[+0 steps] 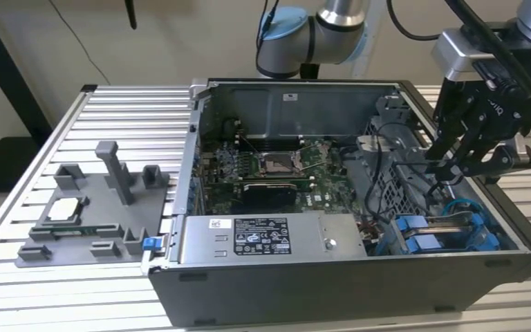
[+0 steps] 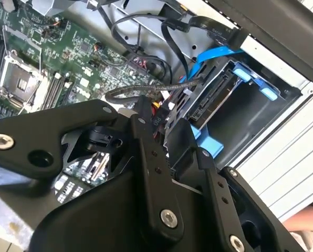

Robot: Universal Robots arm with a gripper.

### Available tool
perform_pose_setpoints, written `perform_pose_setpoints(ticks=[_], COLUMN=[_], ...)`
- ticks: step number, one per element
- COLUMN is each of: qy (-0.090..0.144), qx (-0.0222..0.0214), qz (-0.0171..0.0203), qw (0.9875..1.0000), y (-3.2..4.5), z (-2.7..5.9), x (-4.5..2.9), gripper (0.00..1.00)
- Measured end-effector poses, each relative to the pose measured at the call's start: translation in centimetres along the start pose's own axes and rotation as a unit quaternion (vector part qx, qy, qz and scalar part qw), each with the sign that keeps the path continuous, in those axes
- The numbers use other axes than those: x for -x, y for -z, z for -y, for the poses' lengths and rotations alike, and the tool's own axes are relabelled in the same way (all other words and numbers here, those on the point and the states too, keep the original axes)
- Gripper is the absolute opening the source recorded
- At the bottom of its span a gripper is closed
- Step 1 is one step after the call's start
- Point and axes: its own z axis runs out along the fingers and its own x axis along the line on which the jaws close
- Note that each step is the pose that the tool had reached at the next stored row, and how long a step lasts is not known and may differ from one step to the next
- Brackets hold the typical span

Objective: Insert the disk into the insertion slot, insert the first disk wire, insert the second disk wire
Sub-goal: 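Insert the first disk wire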

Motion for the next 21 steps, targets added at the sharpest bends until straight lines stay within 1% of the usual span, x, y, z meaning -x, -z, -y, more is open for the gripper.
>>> perform_pose_setpoints(ticks=[8, 11, 14, 18, 21], qy=[0.000, 0.000, 0.000, 0.000, 0.000], qx=[0.0000, 0.0000, 0.0001, 0.0001, 0.0001], qz=[0.0005, 0.0019, 0.0055, 0.0062, 0.0064], qw=[1.0000, 1.0000, 1.0000, 1.0000, 1.0000], y=[-0.16, -0.24, -0.29, 0.05, 0.07], z=[0.00, -0.01, -0.01, -0.02, -0.02], x=[-0.03, -0.04, -0.05, 0.01, 0.01], gripper=[1.00, 1.00, 1.00, 1.00, 1.00])
